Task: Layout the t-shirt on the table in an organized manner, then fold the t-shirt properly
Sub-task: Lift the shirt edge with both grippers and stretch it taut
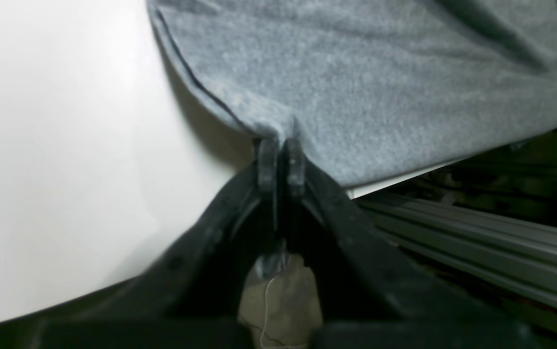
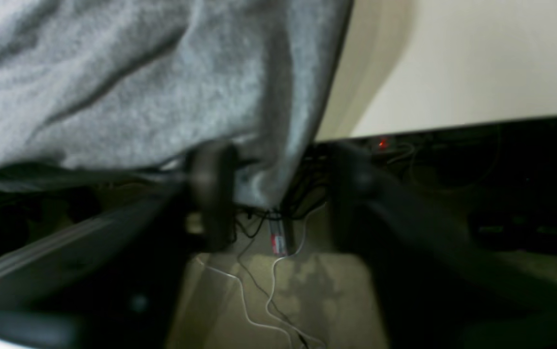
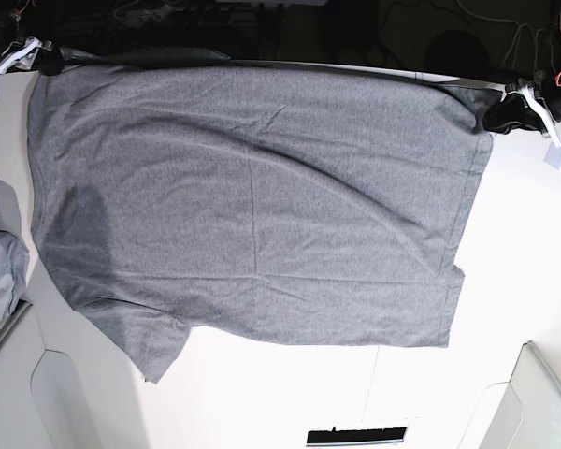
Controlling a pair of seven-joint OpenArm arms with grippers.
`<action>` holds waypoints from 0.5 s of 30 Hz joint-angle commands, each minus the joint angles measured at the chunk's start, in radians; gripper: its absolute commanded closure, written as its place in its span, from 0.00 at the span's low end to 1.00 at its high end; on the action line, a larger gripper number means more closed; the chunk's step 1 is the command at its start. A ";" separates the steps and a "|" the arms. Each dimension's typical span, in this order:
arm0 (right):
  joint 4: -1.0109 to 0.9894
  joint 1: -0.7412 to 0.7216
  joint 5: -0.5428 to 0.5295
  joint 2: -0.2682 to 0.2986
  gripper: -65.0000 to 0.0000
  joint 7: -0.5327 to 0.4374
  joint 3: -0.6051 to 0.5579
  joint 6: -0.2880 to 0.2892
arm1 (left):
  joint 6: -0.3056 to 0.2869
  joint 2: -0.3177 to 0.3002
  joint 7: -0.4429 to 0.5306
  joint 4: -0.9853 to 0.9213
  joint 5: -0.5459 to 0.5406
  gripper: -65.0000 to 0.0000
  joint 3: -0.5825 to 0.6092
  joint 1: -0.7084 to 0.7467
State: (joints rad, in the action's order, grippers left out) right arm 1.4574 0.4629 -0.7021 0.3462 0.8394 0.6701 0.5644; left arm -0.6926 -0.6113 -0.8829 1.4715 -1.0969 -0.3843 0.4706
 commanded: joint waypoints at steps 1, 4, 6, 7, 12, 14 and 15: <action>0.011 0.002 -0.013 0.017 0.67 -0.026 0.006 0.000 | -0.006 -0.020 0.011 0.012 -0.021 1.00 -0.009 -0.002; 0.011 0.002 -0.013 0.017 0.78 -0.034 0.006 0.000 | -0.006 -0.021 0.011 0.012 -0.021 1.00 -0.009 -0.003; 0.011 -0.006 -0.013 0.017 0.86 -0.034 0.006 0.001 | -0.006 -0.021 0.011 0.012 -0.021 1.00 -0.009 -0.003; 0.011 -0.006 -0.013 0.017 0.91 -0.035 0.006 0.001 | -0.006 -0.021 0.011 0.012 -0.021 1.00 -0.009 -0.003; 0.011 -0.006 -0.013 0.016 1.00 -0.047 0.006 0.016 | -0.006 -0.021 0.010 0.013 -0.020 1.00 -0.009 -0.002; 0.011 -0.005 -0.013 0.017 1.00 -0.046 0.006 0.016 | -0.006 -0.021 0.010 0.012 -0.020 1.00 -0.009 -0.003; 0.011 -0.005 -0.013 0.017 1.00 -0.042 0.006 0.016 | -0.006 -0.021 0.010 0.013 -0.020 1.00 -0.009 -0.003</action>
State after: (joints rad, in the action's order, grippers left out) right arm 1.4574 0.4541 -0.7017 0.3462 0.8089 0.6697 0.5694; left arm -0.6926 -0.6125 -0.8829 1.4715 -1.0969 -0.3843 0.4702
